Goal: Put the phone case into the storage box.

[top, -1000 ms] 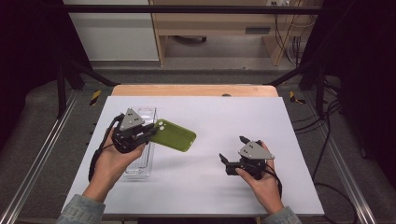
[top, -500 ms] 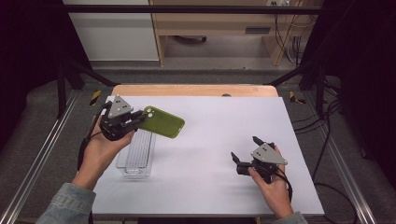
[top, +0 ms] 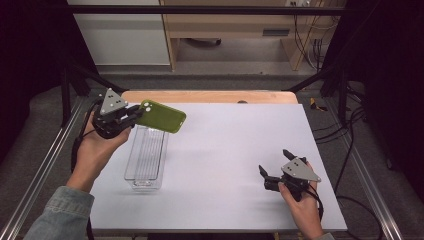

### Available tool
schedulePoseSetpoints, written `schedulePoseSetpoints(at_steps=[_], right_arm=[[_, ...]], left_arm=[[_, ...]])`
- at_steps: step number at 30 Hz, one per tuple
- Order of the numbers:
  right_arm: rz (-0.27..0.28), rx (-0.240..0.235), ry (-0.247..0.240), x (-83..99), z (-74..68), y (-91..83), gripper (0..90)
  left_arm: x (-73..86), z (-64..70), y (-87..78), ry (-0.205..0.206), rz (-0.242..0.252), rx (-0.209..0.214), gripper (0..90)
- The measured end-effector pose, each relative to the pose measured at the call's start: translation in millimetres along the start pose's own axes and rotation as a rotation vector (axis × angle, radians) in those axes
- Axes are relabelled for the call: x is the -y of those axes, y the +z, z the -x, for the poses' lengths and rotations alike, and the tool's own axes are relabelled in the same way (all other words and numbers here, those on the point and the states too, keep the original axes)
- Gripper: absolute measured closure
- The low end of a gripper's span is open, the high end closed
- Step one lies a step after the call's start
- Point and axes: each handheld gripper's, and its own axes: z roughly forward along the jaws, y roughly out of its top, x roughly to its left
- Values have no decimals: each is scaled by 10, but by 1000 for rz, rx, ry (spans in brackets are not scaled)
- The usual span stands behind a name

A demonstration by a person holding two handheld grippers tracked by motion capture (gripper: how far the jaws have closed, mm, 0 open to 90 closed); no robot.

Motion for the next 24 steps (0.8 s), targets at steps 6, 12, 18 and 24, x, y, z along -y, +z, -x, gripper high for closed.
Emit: schedulePoseSetpoints(at_steps=[6, 12, 18, 24], right_arm=[[-11, 7, -39, 37, 16, -91, 62], [12, 26, -21, 92, 16, -157, 55], [48, 30, -2, 120, 66, -158, 50], [77, 33, 19, 133, 104, -170, 48]], left_arm=[[7, -117, -20, 6, -10, -14, 798], [-1, -177, -3, 32, -28, -31, 798], [-9, -247, 36, 57, -45, -55, 798], [11, -311, 108, 75, -70, -62, 798]])
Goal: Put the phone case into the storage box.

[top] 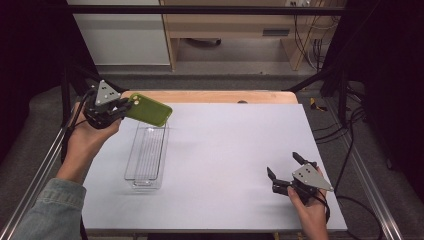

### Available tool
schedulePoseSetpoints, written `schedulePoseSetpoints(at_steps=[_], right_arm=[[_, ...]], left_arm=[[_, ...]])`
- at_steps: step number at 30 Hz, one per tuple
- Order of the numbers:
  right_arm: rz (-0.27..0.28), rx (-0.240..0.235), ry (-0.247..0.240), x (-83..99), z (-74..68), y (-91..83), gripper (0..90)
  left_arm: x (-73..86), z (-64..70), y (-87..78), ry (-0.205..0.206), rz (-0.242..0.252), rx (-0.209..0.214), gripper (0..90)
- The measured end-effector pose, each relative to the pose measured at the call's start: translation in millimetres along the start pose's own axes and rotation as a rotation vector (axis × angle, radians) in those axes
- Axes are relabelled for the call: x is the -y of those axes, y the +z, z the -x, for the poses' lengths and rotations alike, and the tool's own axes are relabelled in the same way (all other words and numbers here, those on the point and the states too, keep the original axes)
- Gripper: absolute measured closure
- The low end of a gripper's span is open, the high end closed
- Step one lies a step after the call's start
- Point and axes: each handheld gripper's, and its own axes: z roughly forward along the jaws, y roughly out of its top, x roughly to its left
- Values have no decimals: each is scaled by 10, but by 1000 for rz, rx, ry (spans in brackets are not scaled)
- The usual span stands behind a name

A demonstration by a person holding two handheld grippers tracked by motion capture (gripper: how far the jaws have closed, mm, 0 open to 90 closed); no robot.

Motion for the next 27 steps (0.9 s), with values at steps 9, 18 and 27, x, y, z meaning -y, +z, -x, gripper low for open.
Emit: schedulePoseSetpoints(at_steps=[9, 18, 27], right_arm=[[5, 0, 24, 32, 19, 21, 45], [7, -7, 19, 41, 5, 26, 45], [10, -7, 24, 43, 15, 24, 45]], left_arm=[[30, -79, 55, 41, -37, -9, 798], [28, -78, 85, 114, -96, -8, 798], [66, -61, 152, 162, -142, -3, 798]])
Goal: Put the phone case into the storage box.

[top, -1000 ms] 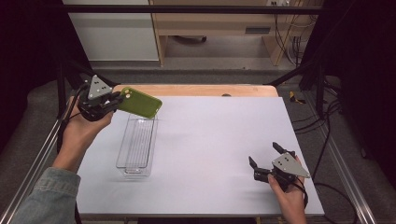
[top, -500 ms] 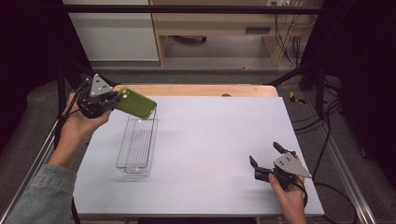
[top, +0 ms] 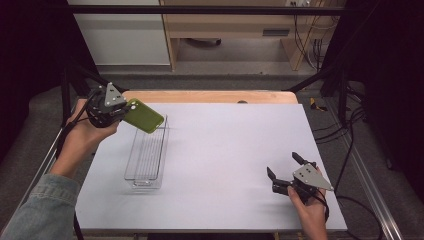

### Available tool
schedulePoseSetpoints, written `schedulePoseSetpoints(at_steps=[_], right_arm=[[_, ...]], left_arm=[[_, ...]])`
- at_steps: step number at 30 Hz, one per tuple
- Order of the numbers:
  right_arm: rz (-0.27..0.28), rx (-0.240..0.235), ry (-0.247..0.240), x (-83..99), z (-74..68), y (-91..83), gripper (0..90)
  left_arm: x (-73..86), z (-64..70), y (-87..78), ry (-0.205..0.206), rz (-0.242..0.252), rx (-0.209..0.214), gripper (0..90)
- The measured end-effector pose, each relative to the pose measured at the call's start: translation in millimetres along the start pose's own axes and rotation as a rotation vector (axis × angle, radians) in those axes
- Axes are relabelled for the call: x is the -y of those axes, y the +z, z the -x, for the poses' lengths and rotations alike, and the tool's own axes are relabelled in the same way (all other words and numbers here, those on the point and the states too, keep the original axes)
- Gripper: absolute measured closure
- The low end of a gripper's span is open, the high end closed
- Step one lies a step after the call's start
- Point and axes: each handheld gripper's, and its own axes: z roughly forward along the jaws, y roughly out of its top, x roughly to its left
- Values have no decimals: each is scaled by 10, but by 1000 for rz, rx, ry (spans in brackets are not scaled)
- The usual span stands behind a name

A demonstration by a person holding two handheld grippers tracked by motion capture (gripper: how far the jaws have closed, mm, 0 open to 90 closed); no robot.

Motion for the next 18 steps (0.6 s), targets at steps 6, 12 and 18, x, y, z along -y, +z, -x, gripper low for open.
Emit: schedulePoseSetpoints(at_steps=[6, 12, 18], right_arm=[[6, -5, 6, -1, -3, 7, 45], [7, -10, 8, -1, -17, 23, 44], [12, -12, 4, -3, -19, 22, 44]], left_arm=[[4, 16, 19, 20, -15, 3, 798], [34, 40, 55, 57, -39, 5, 798], [39, 45, 74, 77, -48, 9, 798]])
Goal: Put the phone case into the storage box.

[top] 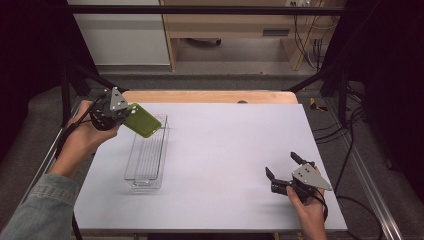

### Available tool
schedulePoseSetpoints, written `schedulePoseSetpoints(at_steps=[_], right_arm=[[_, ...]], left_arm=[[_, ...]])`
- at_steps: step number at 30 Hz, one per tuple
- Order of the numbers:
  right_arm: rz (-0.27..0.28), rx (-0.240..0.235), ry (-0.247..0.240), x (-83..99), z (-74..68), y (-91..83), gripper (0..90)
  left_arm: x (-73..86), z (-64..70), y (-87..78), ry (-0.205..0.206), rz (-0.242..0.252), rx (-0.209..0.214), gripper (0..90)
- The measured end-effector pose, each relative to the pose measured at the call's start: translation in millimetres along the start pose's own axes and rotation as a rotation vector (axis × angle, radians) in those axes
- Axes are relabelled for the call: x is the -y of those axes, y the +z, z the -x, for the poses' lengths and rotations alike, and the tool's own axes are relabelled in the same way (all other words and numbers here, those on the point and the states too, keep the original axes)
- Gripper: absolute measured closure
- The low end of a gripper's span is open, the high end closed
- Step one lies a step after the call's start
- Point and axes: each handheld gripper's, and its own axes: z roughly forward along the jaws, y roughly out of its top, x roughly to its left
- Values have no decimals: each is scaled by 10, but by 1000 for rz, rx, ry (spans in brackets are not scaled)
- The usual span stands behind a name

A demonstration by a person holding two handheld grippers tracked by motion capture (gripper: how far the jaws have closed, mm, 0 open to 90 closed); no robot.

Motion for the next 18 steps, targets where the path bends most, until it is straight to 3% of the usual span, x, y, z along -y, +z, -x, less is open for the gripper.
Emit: schedulePoseSetpoints(at_steps=[13, 18], right_arm=[[-2, -2, -4, 6, -2, 4, 44], [-4, -6, -17, 8, -11, 10, 44]], left_arm=[[-55, 32, 173, 71, -34, 2, 797], [-69, 17, 321, 100, -53, 8, 797]])
